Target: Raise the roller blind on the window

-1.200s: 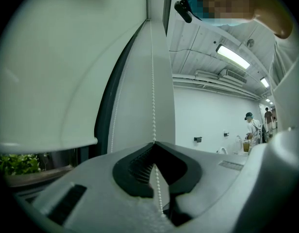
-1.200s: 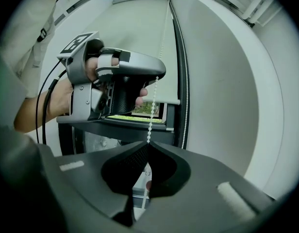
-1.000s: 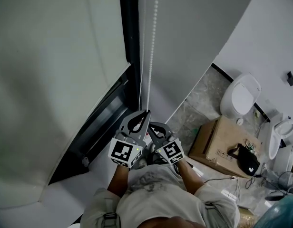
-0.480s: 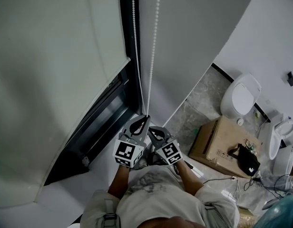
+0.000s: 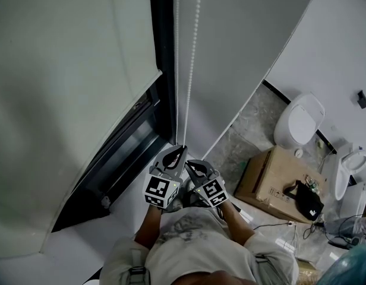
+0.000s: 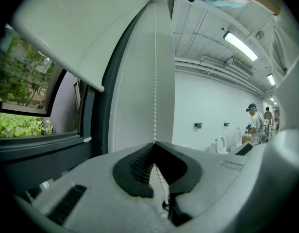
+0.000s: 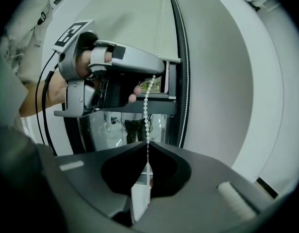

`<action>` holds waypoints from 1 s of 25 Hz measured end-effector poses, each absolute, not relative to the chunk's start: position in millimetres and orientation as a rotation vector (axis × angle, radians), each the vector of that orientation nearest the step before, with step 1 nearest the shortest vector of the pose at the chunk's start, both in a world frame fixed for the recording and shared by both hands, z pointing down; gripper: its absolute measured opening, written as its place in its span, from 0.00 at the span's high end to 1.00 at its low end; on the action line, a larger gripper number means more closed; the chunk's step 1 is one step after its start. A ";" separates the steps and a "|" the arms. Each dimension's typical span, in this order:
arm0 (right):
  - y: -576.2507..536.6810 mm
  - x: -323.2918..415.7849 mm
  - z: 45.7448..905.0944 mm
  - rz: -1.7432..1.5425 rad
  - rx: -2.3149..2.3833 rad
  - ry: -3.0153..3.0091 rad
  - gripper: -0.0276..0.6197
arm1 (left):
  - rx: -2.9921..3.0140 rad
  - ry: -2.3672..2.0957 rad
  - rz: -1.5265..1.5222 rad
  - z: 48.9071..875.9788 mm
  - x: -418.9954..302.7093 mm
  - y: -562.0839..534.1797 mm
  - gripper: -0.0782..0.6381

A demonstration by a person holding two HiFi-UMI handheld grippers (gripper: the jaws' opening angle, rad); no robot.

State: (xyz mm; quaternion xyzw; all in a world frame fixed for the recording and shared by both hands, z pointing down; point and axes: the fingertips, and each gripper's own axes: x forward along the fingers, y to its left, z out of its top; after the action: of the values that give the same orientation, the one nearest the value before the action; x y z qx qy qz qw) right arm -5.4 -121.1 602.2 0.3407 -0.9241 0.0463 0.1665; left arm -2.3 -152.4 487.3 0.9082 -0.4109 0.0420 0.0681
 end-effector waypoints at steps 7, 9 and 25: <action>-119.1 5.7 545.7 0.147 0.983 -2.800 0.86 | 2.724 -1.250 0.117 486.8 -6.0 -155.0 0.88; -121.0 10.4 520.6 0.136 1.004 -2.861 0.86 | 2.727 -1.246 0.115 487.0 -4.7 -154.1 0.88; -146.6 0.5 354.8 -0.178 1.011 -3.151 0.85 | 2.742 -1.229 0.118 488.5 -0.5 -154.1 0.88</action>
State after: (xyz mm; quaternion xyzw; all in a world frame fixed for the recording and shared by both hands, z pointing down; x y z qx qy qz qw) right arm 0.5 -146.6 354.8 0.3041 -0.9472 -0.0536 -0.0860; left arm -0.5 -154.1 488.5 0.9098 -0.4078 0.0393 0.0673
